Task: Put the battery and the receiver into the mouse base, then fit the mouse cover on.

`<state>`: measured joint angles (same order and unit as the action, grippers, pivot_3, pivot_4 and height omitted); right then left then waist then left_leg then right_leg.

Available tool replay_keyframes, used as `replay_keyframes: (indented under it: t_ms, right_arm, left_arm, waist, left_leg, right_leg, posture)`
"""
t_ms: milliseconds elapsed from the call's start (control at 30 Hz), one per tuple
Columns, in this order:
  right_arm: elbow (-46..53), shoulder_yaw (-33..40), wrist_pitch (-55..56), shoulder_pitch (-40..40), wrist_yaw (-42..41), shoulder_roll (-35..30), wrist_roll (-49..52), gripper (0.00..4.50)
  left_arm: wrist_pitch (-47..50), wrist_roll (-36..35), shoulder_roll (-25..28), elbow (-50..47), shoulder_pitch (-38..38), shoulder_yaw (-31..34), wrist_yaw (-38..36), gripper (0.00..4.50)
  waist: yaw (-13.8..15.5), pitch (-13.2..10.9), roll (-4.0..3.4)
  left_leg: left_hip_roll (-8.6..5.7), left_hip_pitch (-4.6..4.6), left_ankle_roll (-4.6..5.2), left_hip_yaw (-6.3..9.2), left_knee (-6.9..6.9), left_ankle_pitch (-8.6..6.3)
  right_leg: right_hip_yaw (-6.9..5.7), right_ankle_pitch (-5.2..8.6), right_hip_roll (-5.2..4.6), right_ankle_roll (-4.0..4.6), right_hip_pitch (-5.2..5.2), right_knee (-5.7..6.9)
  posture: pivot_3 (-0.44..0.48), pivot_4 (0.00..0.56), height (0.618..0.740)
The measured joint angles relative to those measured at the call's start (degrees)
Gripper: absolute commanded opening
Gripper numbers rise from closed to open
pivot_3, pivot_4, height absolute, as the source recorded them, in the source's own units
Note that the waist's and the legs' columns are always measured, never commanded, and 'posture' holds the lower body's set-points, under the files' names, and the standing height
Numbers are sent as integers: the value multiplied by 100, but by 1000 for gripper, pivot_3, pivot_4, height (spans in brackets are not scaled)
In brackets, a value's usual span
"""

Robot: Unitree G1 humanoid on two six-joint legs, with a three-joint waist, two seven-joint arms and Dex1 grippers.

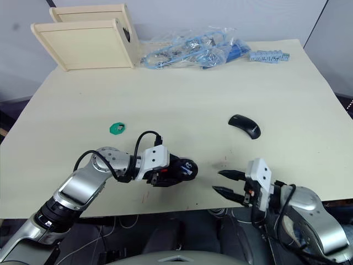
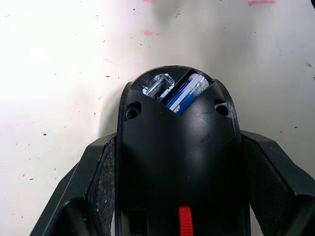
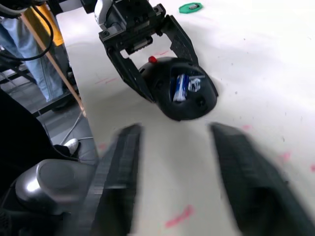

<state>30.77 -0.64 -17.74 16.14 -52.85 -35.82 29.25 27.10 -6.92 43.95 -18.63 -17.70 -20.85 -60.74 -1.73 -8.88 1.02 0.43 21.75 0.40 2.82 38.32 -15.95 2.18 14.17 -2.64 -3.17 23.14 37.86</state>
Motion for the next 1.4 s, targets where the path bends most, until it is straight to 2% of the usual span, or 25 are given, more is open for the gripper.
replay_keyframes:
  t_ms: [33,67,333,567,833,900,967,1067,1233,1333,1367,1400]
  right_arm:
    - [1,71,54,115,2,2,1,4402]
    - [13,170,94,240,11,4,3,4486]
    - [215,922,353,937,-60,-88,131,4486]
    - [148,1538,506,1188,-345,-221,342,4486]
    - [31,1727,590,1231,-583,-226,429,4486]
    - [32,1727,642,1227,-688,-226,438,4500]
    - [32,1726,675,1190,-728,-227,440,4500]
    - [32,1712,677,1100,-749,-227,440,4500]
    - [29,1602,696,876,-801,-204,448,4500]
    - [3,1459,721,668,-796,-72,479,4500]
    - [-59,1413,746,567,-793,-22,481,4500]
    - [-73,1405,759,551,-792,-4,481,4500]
  left_arm:
    - [-5,0,0,9,1,2,0,2952]
    - [-12,0,1,17,2,5,-1,2952]
    - [-138,-1,-22,116,23,19,-7,2952]
    - [-407,-2,-45,301,28,19,-45,2952]
    - [-639,-4,-117,464,35,19,-68,2952]
    - [-614,-47,-159,471,98,64,-55,4106]
    - [-523,-175,-214,561,176,196,-15,4400]
    - [-472,-282,-227,523,248,292,-13,4400]
    - [-368,-728,-205,324,588,741,-116,4400]
    - [-397,-1259,-72,97,943,1478,-202,4400]
    - [-377,-1494,21,11,1120,1930,-203,4400]
    - [-364,-1555,64,-11,1166,2051,-204,4400]
  waist:
    - [-2,0,0]
    - [-5,0,-1]
    - [7,1,-2]
    - [15,3,-4]
    - [59,10,-16]
    - [64,10,-17]
    - [70,9,-15]
    - [74,8,-14]
    - [100,-2,-12]
    - [89,-9,-8]
    - [89,-11,-10]
    - [93,-11,-10]
  left_leg:
    - [0,-1,0,-2,0,0]
    - [0,-2,0,-2,0,0]
    - [0,-3,0,-3,0,0]
    - [1,-4,0,-5,0,0]
    - [0,-5,0,-13,0,0]
    - [1,-5,0,-14,0,0]
    - [1,-3,0,-12,0,0]
    - [1,-2,0,-11,1,0]
    - [2,2,0,-4,1,0]
    - [5,1,0,-4,1,0]
    - [6,0,0,-3,1,0]
    - [7,0,0,-3,0,0]
  right_leg:
    - [2,0,0,0,0,1]
    - [3,0,0,0,0,2]
    - [3,0,0,0,-1,1]
    - [5,0,0,0,-2,1]
    - [8,0,0,0,-3,1]
    - [11,1,0,-1,-2,1]
    - [5,0,0,0,-2,0]
    - [8,0,-1,-1,-2,-1]
    - [1,0,-1,0,-1,-1]
    - [2,0,-2,1,0,-2]
    - [2,0,-3,1,0,-2]
    - [2,0,-4,1,0,-2]
  posture:
    - [0,150,740]
    - [0,150,740]
    - [0,150,740]
    - [0,150,740]
    - [0,150,740]
    - [0,150,740]
    - [0,150,740]
    - [0,150,740]
    - [0,150,740]
    - [0,150,740]
    - [0,150,740]
    - [0,150,740]
